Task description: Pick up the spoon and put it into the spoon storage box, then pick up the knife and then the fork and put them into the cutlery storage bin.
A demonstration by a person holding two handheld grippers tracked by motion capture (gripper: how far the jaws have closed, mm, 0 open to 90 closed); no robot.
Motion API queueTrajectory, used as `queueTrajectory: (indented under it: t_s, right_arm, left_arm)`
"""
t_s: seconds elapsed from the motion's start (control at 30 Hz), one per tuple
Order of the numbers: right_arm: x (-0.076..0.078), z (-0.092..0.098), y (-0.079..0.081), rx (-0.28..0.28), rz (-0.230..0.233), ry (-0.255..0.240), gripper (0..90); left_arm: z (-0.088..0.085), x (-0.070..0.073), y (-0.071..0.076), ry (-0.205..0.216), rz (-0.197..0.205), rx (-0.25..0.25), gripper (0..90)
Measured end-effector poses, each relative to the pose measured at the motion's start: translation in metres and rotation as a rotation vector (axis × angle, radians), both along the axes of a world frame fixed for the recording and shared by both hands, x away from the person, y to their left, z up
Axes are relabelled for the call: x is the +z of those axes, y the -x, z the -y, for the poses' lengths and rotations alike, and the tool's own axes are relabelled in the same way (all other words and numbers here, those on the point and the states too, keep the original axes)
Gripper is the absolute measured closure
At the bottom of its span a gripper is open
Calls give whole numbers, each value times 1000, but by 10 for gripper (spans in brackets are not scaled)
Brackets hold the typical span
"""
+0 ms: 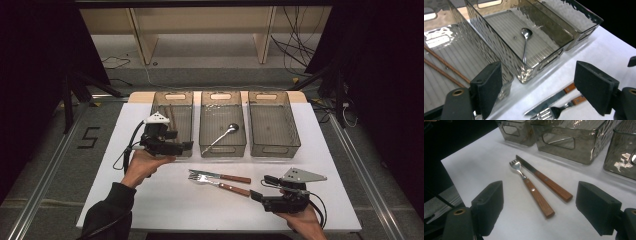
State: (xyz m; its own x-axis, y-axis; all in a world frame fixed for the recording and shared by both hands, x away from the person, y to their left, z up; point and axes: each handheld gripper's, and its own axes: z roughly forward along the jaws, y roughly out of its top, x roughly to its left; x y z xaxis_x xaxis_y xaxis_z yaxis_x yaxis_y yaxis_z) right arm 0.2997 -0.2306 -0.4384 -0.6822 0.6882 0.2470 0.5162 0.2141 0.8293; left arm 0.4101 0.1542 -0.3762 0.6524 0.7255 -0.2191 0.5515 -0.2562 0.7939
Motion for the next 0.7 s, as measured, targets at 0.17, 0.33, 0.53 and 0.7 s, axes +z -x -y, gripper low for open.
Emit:
queueTrajectory:
  t_s: [0.17,0.33,0.53,0.7]
  right_arm:
    - [0,0,0,-3,1,-1,231]
    - [-1,-2,0,1,2,-1,226]
    - [-1,-1,1,-1,10,-2,217]
    - [-1,-2,2,-1,14,-3,212]
  left_arm:
    - [-10,-13,13,15,-10,-9,195]
    - [-16,-24,24,27,-7,-13,178]
    - [-22,-35,36,44,12,-7,167]
    - [-28,-42,45,53,31,-7,164]
